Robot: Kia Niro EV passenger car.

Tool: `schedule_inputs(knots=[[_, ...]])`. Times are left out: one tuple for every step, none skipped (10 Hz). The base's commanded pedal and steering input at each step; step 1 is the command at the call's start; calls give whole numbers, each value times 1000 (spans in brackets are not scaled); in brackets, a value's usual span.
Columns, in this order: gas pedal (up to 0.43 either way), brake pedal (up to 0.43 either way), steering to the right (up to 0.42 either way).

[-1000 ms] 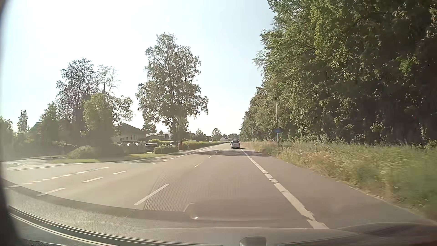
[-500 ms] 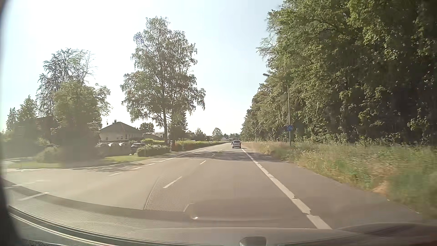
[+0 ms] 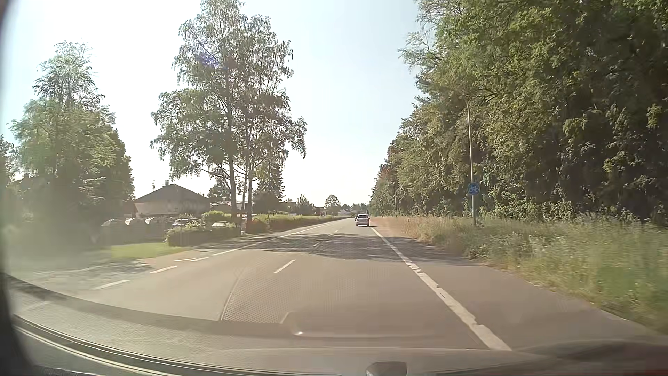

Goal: Follow the waypoints while adhering to traffic rules and regulations

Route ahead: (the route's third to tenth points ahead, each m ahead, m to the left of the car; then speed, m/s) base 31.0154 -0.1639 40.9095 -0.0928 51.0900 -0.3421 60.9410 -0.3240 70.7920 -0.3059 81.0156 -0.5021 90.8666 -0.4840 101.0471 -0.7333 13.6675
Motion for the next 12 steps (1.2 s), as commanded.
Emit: schedule_inputs(knots=[[59, 30, 0], [59, 30, 1], [59, 30, 1], [59, 30, 3], [59, 30, 4], [59, 30, 4], [59, 30, 3], [59, 30, 4], [59, 30, 3], [59, 30, 3], [59, 30, 3], [59, 24, 3]])
